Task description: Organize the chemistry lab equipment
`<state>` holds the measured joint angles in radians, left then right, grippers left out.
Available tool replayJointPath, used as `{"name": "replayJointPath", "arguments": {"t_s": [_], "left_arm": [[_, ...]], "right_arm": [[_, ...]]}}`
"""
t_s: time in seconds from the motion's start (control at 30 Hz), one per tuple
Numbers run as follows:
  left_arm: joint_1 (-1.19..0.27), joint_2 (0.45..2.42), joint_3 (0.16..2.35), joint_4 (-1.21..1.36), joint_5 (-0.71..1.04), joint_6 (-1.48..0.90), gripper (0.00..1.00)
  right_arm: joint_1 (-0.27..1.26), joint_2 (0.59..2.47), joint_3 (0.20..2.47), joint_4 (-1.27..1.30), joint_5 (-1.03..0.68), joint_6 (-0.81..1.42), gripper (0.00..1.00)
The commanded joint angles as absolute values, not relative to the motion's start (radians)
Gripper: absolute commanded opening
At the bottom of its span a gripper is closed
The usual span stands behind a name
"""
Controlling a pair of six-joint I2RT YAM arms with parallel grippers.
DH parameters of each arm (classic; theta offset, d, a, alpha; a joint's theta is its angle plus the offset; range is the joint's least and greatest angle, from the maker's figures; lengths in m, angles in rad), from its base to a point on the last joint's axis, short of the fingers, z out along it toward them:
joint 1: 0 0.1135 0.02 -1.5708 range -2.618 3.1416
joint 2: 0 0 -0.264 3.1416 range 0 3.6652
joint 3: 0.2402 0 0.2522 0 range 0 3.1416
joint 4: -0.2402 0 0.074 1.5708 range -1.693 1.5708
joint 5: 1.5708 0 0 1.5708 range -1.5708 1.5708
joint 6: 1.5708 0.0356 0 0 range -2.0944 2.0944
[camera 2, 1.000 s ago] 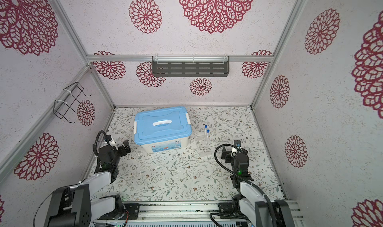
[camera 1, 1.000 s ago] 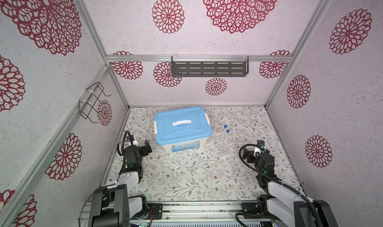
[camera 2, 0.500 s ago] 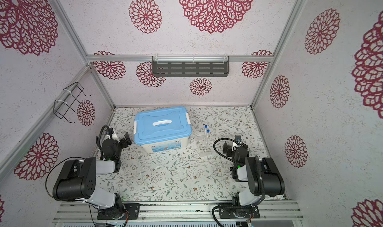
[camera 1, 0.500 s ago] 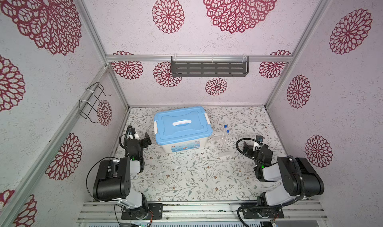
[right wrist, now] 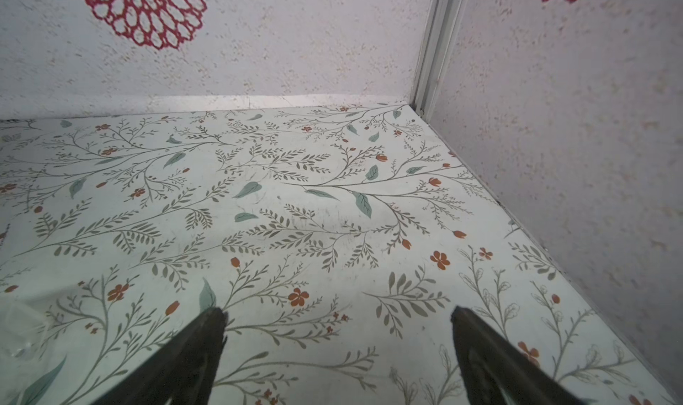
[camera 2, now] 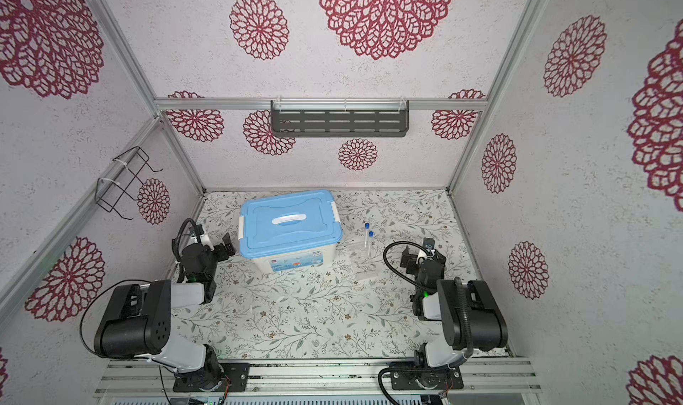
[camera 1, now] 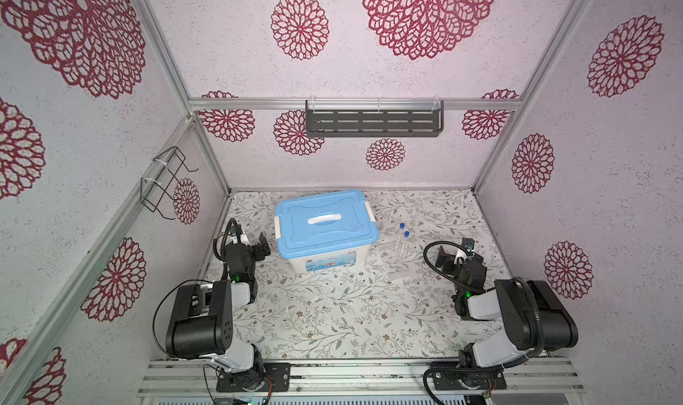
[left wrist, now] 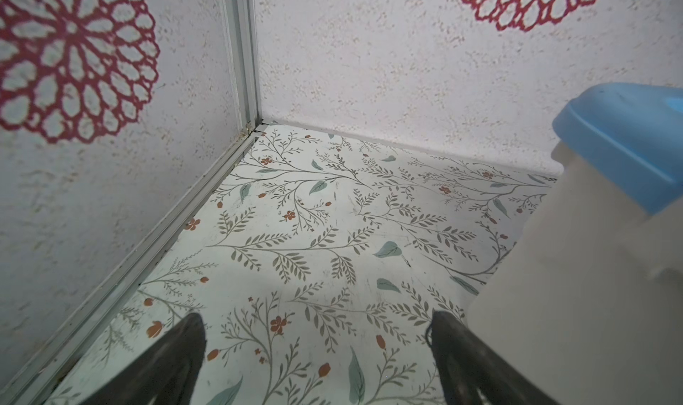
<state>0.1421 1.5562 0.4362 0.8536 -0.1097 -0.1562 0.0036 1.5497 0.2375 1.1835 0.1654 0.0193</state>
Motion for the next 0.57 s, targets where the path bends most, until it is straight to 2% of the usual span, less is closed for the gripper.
{"name": "replayJointPath", "arguments": {"t_s": [0.0,0.53], "left_arm": [[0.138,1.551,0.428,0.861,-0.114,-0.125,0.97],[0.138,1.551,0.428,0.861,-0.115,-0.124,0.97]], "right_arm": [[0.009,1.533,0.253,1.198,0.19,0.037,0.99],[0.017,1.534,0.256,1.195,0.201,0.031,0.99]]}}
